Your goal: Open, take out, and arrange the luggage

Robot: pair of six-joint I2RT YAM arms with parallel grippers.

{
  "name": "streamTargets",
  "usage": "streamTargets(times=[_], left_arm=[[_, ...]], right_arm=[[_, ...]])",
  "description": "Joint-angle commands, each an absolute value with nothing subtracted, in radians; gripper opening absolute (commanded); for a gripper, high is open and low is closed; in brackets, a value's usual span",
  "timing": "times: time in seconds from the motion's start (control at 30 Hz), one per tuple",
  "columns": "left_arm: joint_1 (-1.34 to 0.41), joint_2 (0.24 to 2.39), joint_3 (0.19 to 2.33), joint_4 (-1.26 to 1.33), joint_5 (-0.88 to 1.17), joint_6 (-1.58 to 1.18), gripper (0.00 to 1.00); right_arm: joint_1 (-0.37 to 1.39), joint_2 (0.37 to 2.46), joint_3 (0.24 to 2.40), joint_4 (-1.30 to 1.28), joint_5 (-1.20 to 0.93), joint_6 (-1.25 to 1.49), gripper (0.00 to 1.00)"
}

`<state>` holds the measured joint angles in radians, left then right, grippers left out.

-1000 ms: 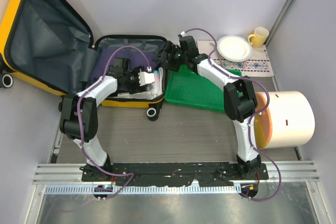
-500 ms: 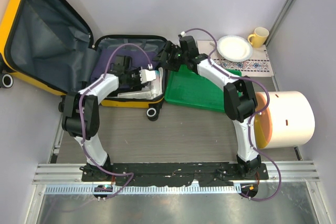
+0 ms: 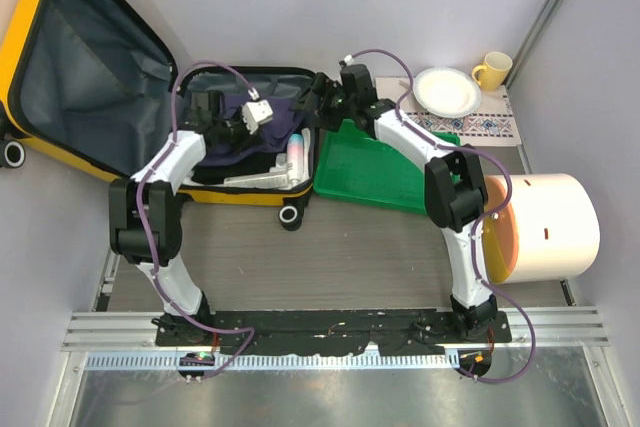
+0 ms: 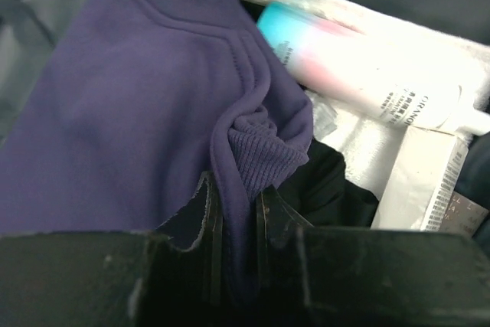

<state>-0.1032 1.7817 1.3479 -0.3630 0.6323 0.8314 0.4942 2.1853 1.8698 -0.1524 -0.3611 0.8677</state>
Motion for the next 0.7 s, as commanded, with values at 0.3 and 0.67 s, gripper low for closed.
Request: streamTargets(times=[0.3,0.67], left_arm=[[0.029,1.706,1.465,-0.31,0.738,0.611,0.0],[0.057,1.718,1.496,-0.285,0.75,0.595,0.0]], right_arm=[[0.564,2.31,2.029,-0.121,-0.284,0.904,0.88],[0.569,2.33,2.102,-0.21,-0.239,0.873,0.88]])
